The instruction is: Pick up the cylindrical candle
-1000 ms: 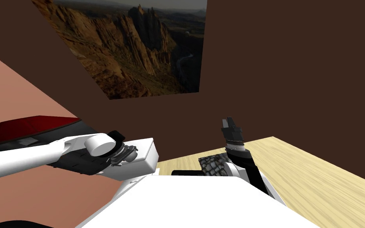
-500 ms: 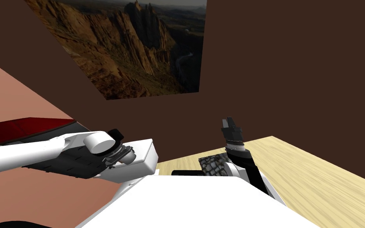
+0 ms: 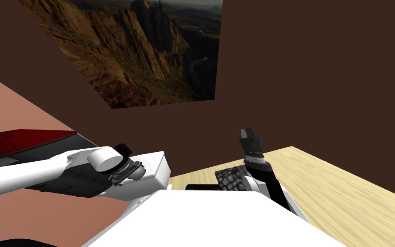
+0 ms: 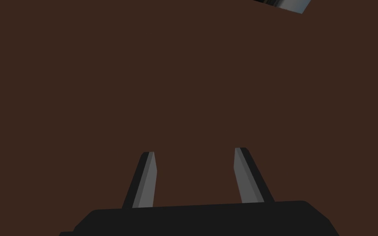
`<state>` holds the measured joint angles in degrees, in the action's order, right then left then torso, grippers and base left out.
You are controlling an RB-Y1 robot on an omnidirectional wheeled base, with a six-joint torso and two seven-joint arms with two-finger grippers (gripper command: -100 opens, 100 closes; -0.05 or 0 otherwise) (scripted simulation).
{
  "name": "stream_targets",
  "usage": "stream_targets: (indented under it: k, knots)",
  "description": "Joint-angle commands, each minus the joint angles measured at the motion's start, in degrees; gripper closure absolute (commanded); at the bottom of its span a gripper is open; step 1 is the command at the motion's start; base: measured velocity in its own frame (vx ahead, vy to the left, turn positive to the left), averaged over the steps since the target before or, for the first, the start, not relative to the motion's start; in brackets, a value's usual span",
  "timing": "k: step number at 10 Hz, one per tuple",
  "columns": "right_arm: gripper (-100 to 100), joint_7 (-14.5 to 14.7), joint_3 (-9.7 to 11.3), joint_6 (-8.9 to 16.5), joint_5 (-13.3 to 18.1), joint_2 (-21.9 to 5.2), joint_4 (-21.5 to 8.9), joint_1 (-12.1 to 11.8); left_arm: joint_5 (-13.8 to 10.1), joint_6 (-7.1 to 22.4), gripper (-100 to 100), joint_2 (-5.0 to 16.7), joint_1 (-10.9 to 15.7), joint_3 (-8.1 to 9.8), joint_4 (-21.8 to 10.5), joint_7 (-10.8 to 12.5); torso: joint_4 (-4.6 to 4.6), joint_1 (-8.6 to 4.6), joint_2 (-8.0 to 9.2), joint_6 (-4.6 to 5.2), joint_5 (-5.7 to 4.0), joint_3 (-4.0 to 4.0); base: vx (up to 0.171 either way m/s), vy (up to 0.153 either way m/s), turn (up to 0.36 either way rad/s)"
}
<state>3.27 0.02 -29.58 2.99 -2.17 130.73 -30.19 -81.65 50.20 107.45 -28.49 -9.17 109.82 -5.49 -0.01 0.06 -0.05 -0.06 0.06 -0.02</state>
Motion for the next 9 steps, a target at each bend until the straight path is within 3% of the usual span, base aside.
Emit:
stream_targets:
  k: [1, 2, 6, 7, 8, 9]
  knots:
    - [0, 0.0, 0.0, 0.0, 0.0, 0.0, 0.0, 0.0, 0.0, 0.0, -100, 0.0, 0.0, 0.0, 0.0, 0.0, 0.0, 0.0, 0.0, 0.0, 0.0, 0.0, 0.005, 0.001, -0.011]
    - [0, 0.0, 0.0, 0.0, 0.0, 0.0, 0.0, 0.0, 0.1, -0.1, 100, -0.1, 0.0, -0.09, -0.1, -0.1, 0.01, -0.01, 0.02, -0.01, -0.02, 0.01, 0.002, 0.002, -0.01]
    - [0, 0.0, 0.0, 0.0, 0.0, 0.0, 0.0, 0.0, 0.1, -0.2, 100, -0.1, 0.0, 0.01, 0.0, -0.1, 0.02, 0.05, 0.14, -0.13, -0.05, 0.08, 0.0, 0.0, 0.0]
    - [0, 0.0, 0.0, 0.0, 0.0, 0.0, 0.0, 0.0, 0.1, -0.2, 0, -0.1, 0.0, 0.0, 0.0, -0.1, 0.03, 0.04, 0.15, -0.13, -0.06, 0.09, 0.0, 0.0, 0.0]
    - [0, 0.0, 0.0, 0.0, 0.0, 0.0, 0.0, 0.0, -1.5, 0.0, 100, 1.7, 0.3, 0.49, 0.6, 0.1, 0.03, 0.05, 0.16, -0.14, -0.06, 0.09, -0.01, -0.013, 0.042]
    - [0, 0.0, 0.0, 0.0, 0.0, 0.0, 0.0, 0.0, -2.6, 0.4, 100, 3.0, 0.6, 1.04, 1.4, 0.4, 0.04, -0.02, 0.19, -0.14, -0.1, 0.11, -0.018, -0.015, 0.077]
